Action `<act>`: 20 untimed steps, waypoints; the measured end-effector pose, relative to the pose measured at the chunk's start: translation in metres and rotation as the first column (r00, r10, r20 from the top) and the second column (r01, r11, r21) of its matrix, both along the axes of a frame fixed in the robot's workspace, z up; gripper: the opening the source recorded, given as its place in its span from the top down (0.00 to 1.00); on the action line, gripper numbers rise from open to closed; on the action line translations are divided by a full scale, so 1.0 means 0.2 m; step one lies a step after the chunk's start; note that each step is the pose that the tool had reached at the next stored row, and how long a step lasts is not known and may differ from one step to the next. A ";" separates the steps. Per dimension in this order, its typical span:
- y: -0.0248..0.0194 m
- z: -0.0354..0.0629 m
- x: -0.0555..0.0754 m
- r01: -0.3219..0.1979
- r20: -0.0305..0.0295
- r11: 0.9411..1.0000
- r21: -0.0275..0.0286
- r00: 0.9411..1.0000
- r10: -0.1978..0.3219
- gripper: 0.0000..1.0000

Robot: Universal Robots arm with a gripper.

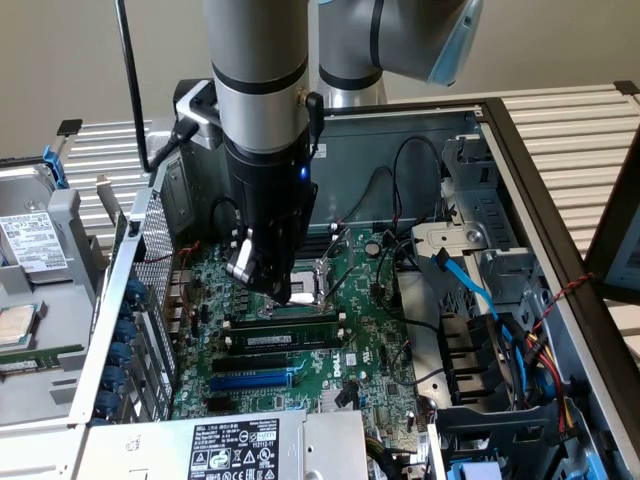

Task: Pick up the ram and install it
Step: 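Press down the ram until it locks into place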

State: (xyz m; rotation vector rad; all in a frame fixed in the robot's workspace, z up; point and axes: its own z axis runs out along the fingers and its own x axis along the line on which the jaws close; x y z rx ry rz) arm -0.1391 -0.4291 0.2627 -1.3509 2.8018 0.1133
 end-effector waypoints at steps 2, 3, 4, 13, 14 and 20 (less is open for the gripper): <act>0.000 -0.002 0.00 0.035 0.000 0.999 0.000 0.999 -0.035 0.89; 0.000 -0.004 0.00 0.053 0.000 0.999 0.000 0.999 -0.053 0.89; 0.000 -0.005 0.00 0.070 0.000 0.998 0.000 0.998 -0.070 0.89; 0.000 -0.016 0.00 0.226 0.000 0.974 0.000 0.974 -0.226 0.89; 0.000 -0.017 0.00 0.244 0.000 0.970 0.000 0.970 -0.244 0.89; 0.000 -0.027 0.00 0.349 0.000 0.937 0.000 0.937 -0.349 0.89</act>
